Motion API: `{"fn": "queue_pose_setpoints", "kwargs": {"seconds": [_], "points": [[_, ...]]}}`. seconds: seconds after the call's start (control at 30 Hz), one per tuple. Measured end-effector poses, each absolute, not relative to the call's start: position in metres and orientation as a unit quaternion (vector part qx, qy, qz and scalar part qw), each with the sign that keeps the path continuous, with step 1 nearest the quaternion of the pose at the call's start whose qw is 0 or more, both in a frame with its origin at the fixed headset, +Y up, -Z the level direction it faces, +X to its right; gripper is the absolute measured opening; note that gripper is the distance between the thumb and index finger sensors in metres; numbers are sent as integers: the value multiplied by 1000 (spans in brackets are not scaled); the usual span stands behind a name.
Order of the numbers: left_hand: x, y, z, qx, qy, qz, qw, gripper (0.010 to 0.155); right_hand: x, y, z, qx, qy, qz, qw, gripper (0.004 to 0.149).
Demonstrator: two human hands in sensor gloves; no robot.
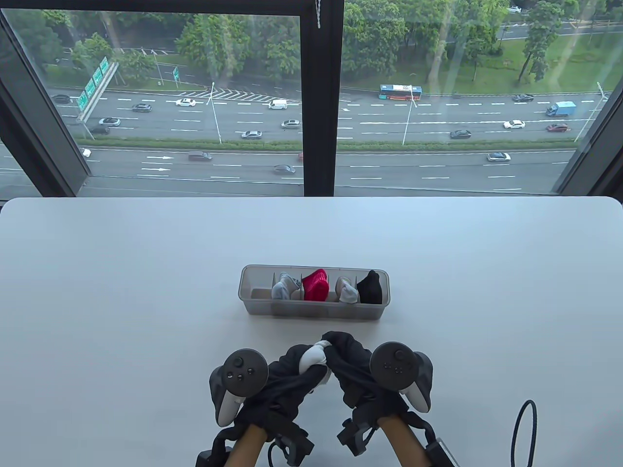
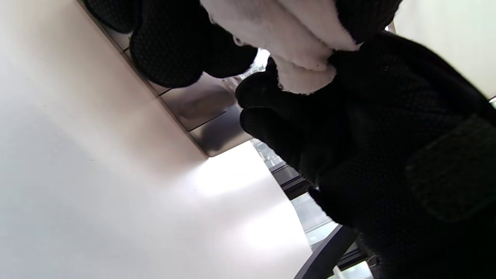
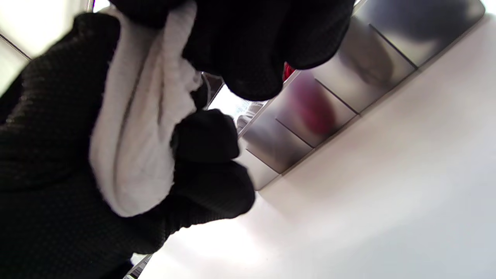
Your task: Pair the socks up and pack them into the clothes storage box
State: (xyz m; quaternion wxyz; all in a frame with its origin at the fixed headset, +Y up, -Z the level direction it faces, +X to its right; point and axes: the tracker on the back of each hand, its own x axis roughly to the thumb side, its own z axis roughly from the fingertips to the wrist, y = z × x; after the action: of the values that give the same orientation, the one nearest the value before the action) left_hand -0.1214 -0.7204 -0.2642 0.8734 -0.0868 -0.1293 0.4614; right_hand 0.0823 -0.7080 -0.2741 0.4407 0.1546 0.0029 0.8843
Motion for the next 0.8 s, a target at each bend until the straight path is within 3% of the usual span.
{"fn": "queue_pose_setpoints", "kwargs": {"seconds": [0.03, 0.1, 0.17, 0.23, 0.33, 0.4, 0.47, 0.53, 0.6, 0.67, 0.8], "points": [[-121, -721, -263, -104, -108, 425, 892, 70, 81, -707, -274, 155, -2, 891, 427, 43], [-123, -716, -261, -41, -81, 411, 907, 74, 78, -706, -274, 162, -3, 899, 407, 44], [-122, -710, -259, -26, -90, 421, 902, 60, 74, -705, -273, 161, -11, 907, 388, 44], [-124, -710, -258, -24, -74, 401, 913, 55, 72, -705, -271, 167, -19, 919, 356, 44], [-125, -712, -261, -69, -60, 379, 921, 53, 70, -706, -271, 188, -27, 939, 288, 44], [-124, -714, -261, -54, -64, 363, 928, 53, 68, -707, -271, 193, -34, 948, 250, 44], [-123, -714, -262, -63, -69, 368, 925, 53, 70, -708, -273, 191, -21, 942, 275, 45], [-127, -714, -262, -40, -48, 387, 920, 55, 75, -710, -274, 198, 8, 926, 322, 58], [-134, -713, -263, -36, -39, 432, 900, 56, 79, -715, -278, 219, 86, 900, 367, 83], [-134, -714, -264, -30, -65, 473, 878, 53, 78, -723, -280, 223, 139, 881, 393, 88], [-135, -715, -264, -36, -87, 490, 867, 52, 79, -725, -281, 172, 102, 872, 447, 52]]}}
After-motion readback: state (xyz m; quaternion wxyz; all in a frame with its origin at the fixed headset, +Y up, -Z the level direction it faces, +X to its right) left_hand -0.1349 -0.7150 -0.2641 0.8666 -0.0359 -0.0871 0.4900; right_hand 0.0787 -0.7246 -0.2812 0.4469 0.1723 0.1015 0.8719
